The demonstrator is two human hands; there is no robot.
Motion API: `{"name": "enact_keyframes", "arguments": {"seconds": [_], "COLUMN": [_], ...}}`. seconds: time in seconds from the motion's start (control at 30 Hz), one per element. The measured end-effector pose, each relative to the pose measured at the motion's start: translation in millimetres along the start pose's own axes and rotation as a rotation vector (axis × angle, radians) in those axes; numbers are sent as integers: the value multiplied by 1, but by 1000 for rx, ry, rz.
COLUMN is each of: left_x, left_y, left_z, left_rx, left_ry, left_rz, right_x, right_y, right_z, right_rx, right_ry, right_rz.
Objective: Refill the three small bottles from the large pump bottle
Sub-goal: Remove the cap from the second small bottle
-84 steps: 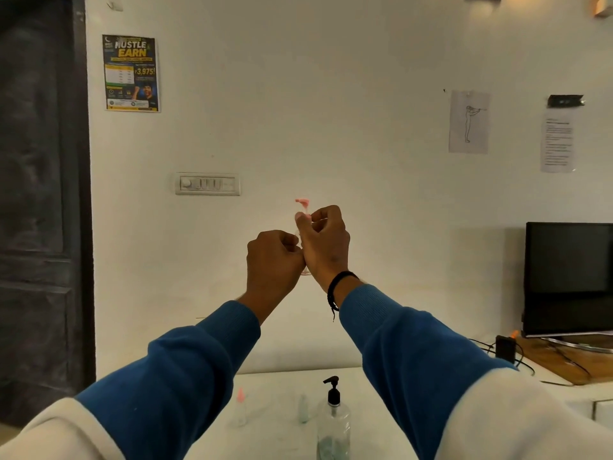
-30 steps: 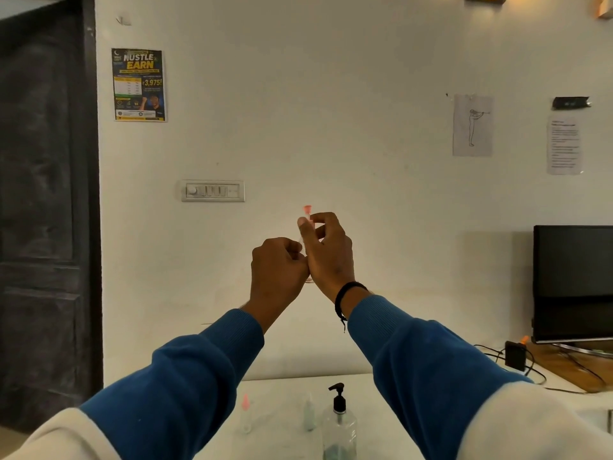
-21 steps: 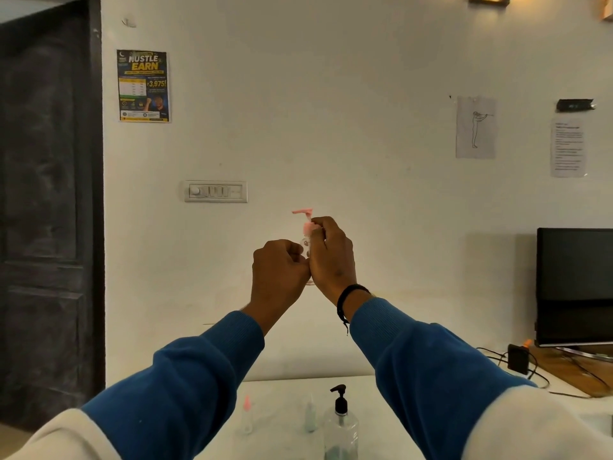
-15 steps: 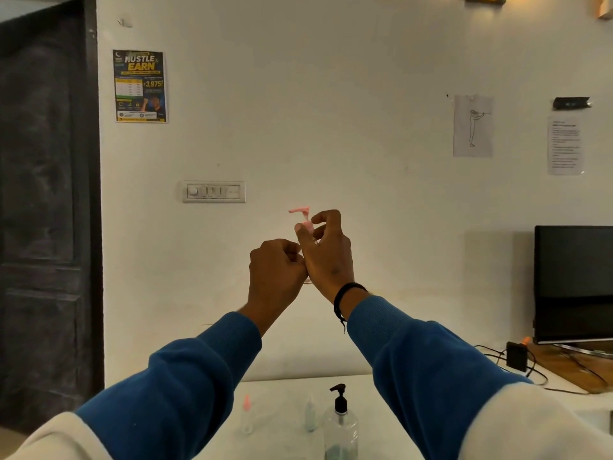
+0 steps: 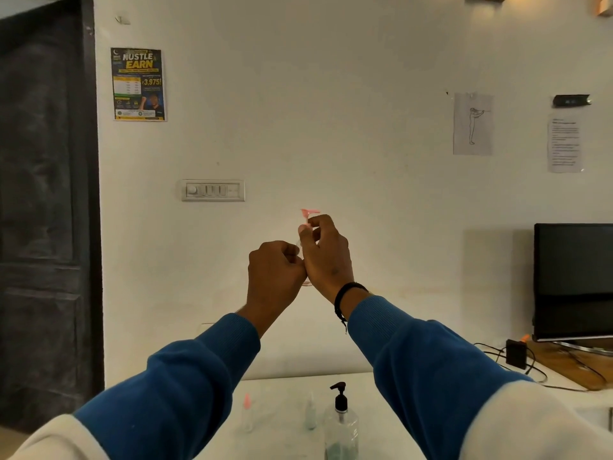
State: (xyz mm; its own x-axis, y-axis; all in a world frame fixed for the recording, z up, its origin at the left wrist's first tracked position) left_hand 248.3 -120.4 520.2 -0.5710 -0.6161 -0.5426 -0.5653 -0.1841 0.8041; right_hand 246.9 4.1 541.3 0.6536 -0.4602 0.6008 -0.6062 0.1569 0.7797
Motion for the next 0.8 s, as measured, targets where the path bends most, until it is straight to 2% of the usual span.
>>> {"name": "enact_keyframes", "arguments": {"seconds": [0.8], "left_x": [5], "left_y": [-5], "left_z": [0], "left_rx": [6], "left_ry": [-1], "left_rz": [-8], "right_x": [-2], "right_y": [-6], "right_z": [3], "right_rx": [29], "right_ry": [-31], "right_rz": [12]}}
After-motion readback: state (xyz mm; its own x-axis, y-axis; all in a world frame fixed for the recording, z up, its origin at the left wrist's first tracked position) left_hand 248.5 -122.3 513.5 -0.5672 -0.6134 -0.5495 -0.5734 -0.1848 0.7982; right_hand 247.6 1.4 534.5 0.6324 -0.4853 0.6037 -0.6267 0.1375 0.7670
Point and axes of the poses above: each hand's wrist, its own y-axis towards the middle knuckle, its own z-axis out of the palm, x = y × z, the point moved 8 cm from there along y, towards the middle knuckle
